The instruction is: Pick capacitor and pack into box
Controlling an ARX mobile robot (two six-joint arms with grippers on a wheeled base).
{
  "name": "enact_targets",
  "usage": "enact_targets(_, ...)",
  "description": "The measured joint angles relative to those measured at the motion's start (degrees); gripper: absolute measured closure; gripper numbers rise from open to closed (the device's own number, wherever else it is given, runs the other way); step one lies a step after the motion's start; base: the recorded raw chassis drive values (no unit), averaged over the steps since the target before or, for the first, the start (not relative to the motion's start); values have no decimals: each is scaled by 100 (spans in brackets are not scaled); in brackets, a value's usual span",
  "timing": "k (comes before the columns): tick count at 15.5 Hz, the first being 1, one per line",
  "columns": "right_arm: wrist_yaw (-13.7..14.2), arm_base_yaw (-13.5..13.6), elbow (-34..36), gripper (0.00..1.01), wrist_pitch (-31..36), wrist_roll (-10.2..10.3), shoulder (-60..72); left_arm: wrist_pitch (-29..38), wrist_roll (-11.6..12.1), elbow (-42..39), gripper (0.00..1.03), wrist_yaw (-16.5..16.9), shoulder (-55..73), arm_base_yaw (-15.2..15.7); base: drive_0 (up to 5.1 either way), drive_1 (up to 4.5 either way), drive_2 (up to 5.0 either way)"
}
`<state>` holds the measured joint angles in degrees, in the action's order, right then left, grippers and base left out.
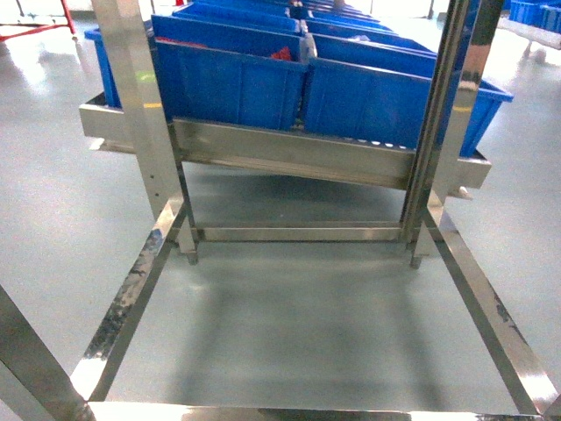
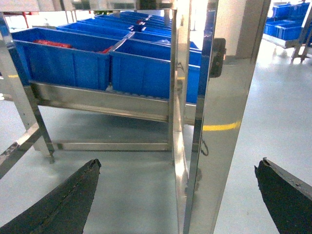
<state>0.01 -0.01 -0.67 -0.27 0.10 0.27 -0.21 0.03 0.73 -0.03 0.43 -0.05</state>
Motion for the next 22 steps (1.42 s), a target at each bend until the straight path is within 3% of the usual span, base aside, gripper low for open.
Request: enact_targets(22, 2, 0, 0, 3, -2, 2, 0, -4, 0, 0, 5, 2, 0, 0, 0, 0, 0)
